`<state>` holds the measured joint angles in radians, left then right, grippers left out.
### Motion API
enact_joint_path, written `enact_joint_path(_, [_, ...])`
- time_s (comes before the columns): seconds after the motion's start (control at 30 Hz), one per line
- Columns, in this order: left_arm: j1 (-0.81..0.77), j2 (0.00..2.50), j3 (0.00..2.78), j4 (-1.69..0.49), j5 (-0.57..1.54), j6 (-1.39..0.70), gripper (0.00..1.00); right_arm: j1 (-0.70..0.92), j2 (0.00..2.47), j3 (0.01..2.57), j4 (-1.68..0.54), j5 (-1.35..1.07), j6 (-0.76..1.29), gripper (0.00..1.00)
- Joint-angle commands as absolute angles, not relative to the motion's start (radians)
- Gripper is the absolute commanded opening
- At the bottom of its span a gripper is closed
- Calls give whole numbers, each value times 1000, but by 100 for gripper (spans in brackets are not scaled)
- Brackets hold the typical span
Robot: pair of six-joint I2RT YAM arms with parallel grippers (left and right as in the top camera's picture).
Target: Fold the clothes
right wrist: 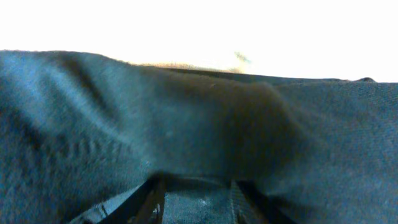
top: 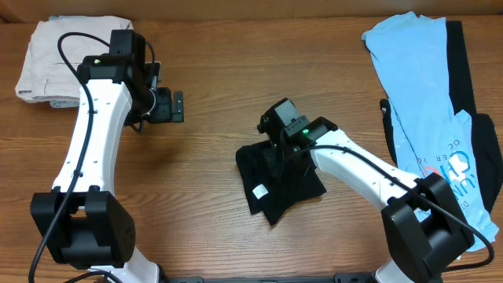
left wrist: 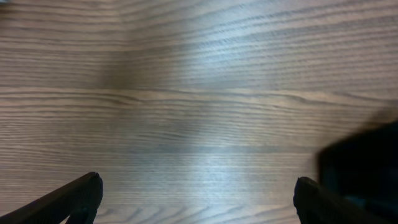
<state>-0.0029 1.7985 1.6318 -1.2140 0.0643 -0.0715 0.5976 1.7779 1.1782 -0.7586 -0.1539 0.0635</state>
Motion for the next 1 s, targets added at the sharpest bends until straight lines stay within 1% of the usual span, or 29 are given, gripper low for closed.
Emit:
enact_joint_path(0.0, [-27,1808,1652,-1234,111,-77,100,580,1778,1259,-784,-192,22,50])
enact_joint_path(0.03, [-32,1803,1652,-1237,113,-71,100,580,1776,1293,-814,-197,28,60])
enact_joint_path(0.13, [-48,1766,1652,-1246,112,-55,100,569,1755,1428,-916,-195,83,78])
enact_joint_path(0.23, [-57,1706,1652,-1271,133,-57,100,537,1725,1578,-1018,-195,99,89])
enact_joint_path(0.37, [-88,1649,1650,-1321,206,-60,100,462,1705,1763,-1141,-183,133,100])
enact_joint_path(0.43, [-149,1631,1626,-1333,209,-101,100,383,1703,1843,-1192,-166,162,100])
enact_joint_path(0.5, [-209,1624,1579,-1301,218,-153,100,320,1703,1868,-1210,-166,187,100])
enact_joint_path(0.63, [-366,1622,1428,-1171,208,-271,100,205,1703,1872,-1246,-166,229,100])
enact_joint_path(0.73, [-465,1622,1306,-1070,140,-419,99,129,1704,1872,-1282,-161,230,100])
enact_joint_path(0.83, [-507,1622,1219,-979,152,-489,100,74,1704,1871,-1306,-155,230,100])
enact_joint_path(0.97, [-539,1622,1134,-888,160,-494,100,36,1704,1871,-1326,-154,229,100])
